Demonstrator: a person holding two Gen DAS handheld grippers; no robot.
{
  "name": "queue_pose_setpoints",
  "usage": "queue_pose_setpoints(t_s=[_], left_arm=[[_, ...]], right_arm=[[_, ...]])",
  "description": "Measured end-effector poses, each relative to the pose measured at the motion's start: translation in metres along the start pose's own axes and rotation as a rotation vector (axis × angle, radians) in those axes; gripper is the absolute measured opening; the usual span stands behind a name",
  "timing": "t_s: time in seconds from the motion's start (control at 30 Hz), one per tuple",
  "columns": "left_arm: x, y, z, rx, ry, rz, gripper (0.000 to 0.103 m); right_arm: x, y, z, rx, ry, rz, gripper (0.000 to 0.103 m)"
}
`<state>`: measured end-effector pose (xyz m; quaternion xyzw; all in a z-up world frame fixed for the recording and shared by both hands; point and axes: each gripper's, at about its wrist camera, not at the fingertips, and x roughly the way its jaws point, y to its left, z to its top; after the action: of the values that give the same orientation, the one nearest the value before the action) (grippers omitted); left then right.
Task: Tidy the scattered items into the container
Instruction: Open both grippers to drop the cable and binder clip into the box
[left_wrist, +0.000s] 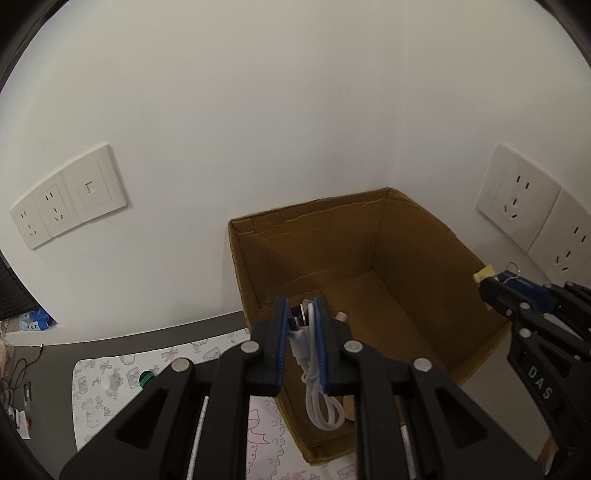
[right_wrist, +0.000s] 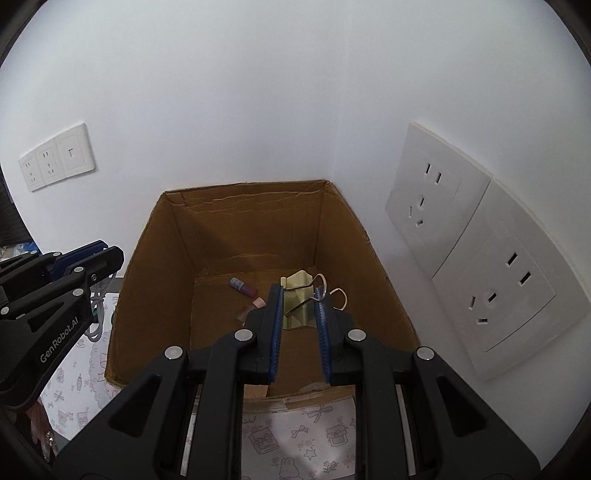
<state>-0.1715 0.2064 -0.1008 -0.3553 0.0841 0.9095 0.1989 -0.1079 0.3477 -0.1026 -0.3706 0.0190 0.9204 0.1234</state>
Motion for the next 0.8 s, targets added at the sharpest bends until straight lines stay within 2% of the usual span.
queue_pose_setpoints(t_s=[0.1,0.13,0.17,0.2,0.23,0.27,0.3,0.8], left_arm=[[0.011,-0.001,0.001,0.001,0.044,-0.017,0.017],[0.016,-0.002,0.0,0.0,0.073,-0.013,0.033],[0.021,-0.003,0.0,0.004,0.101,0.009,0.051],[0.025,-0.003,-0.002,0.012,0.115,0.042,0.082],[0.026,-0.003,-0.003,0.022,0.116,0.072,0.097],[0.027,-0.002,-0.004,0.026,0.108,0.081,0.099],[0.027,0.0,-0.005,0.021,0.107,0.08,0.1],[0.025,0.004,-0.007,0.013,0.103,0.085,0.1]], right_arm=[[0.006,0.001,-0.002,0.001,0.008,-0.002,0.018],[0.008,0.0,-0.002,0.007,0.008,-0.003,0.019],[0.009,-0.001,-0.002,0.016,0.009,-0.009,0.037],[0.01,-0.001,-0.002,0.023,0.014,-0.02,0.056],[0.01,-0.001,-0.003,0.026,0.012,-0.037,0.093],[0.008,-0.002,-0.003,0.029,0.001,-0.067,0.1],[0.006,-0.003,-0.003,0.03,-0.01,-0.087,0.101],[0.001,-0.008,-0.003,0.039,-0.004,-0.057,0.102]])
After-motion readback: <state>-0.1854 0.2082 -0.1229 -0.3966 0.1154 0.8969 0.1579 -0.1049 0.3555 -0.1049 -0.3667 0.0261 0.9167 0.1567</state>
